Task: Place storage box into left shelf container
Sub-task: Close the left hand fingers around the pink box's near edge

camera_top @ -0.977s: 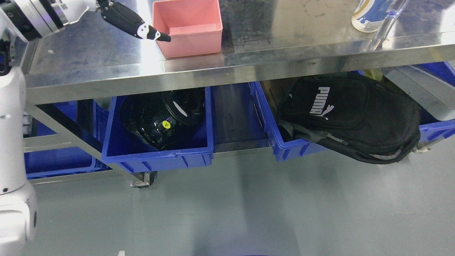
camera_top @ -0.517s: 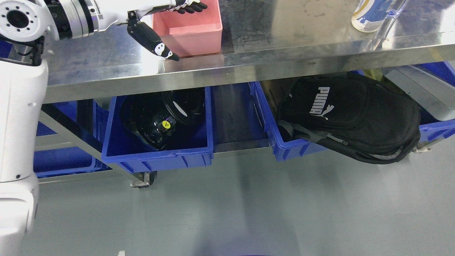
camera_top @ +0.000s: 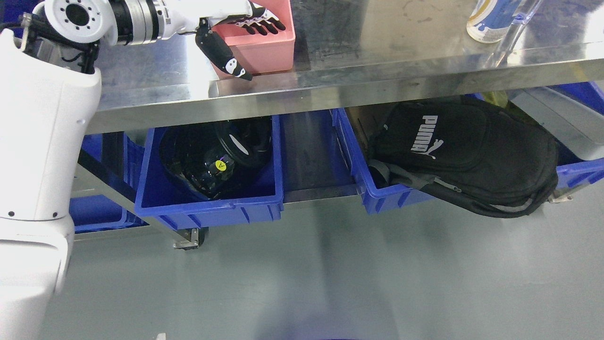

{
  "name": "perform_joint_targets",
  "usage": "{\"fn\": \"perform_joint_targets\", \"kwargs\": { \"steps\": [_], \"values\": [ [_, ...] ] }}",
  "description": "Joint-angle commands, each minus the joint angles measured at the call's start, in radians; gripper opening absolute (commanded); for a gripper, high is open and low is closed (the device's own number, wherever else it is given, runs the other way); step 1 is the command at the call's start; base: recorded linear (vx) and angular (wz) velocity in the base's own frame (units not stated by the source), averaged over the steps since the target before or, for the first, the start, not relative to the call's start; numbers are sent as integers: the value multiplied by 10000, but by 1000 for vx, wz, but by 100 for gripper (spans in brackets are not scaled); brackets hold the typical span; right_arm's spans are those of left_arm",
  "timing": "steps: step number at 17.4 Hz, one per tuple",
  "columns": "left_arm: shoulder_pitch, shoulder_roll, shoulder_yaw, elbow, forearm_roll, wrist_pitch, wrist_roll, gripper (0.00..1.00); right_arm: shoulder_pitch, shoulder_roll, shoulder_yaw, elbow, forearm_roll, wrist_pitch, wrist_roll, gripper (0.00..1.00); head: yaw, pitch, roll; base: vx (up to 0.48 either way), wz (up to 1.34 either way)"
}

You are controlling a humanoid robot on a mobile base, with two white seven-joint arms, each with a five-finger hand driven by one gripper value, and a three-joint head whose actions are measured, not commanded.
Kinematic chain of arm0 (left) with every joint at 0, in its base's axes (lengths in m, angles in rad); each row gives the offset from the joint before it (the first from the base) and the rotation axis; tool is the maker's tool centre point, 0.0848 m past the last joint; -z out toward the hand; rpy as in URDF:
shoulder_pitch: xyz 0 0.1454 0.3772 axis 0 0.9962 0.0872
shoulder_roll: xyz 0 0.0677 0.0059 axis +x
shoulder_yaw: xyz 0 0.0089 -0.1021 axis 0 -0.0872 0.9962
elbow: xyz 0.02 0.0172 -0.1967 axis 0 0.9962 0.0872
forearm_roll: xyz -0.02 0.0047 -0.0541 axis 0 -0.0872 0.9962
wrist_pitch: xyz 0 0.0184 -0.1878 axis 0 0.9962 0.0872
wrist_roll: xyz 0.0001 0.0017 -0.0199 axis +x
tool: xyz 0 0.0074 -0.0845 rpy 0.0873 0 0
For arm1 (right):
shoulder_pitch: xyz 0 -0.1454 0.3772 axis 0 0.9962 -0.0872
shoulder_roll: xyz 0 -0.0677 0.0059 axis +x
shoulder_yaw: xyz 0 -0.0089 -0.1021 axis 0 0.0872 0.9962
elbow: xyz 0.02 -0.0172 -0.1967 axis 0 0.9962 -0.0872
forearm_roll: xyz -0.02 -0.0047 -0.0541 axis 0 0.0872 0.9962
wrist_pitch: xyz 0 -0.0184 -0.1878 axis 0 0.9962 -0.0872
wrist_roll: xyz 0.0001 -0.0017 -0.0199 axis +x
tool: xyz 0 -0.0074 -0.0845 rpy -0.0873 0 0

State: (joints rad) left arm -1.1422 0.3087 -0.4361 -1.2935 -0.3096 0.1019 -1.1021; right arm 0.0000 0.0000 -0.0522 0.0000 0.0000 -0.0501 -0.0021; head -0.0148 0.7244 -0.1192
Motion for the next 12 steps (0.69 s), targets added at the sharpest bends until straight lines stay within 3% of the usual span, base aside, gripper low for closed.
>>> {"fn": "perform_joint_targets", "kwargs": {
  "steps": [1,4,6,9,12],
  "values": [
    [-191,-1016,47,1445,-263,-98,-70,51,-31,-175,0,-175,-215,10,-9,100,0,0,0,0,0],
    [-114,-1399,1196,1583,-248,-846,-85,24,-31,-175,0,-175,-215,-5,6,100,0,0,0,0,0],
    [8,-1705,2117,1583,-187,-1324,-329,0,-31,-175,0,-175,-215,10,-9,100,0,0,0,0,0],
    [239,-2090,3191,1583,-157,-1372,-806,0,-31,-175,0,-175,-215,10,-9,100,0,0,0,0,0],
    [484,-2900,5244,1583,393,-1387,-883,0,-46,-175,0,-175,-215,10,-9,100,0,0,0,0,0]
  ]
}}
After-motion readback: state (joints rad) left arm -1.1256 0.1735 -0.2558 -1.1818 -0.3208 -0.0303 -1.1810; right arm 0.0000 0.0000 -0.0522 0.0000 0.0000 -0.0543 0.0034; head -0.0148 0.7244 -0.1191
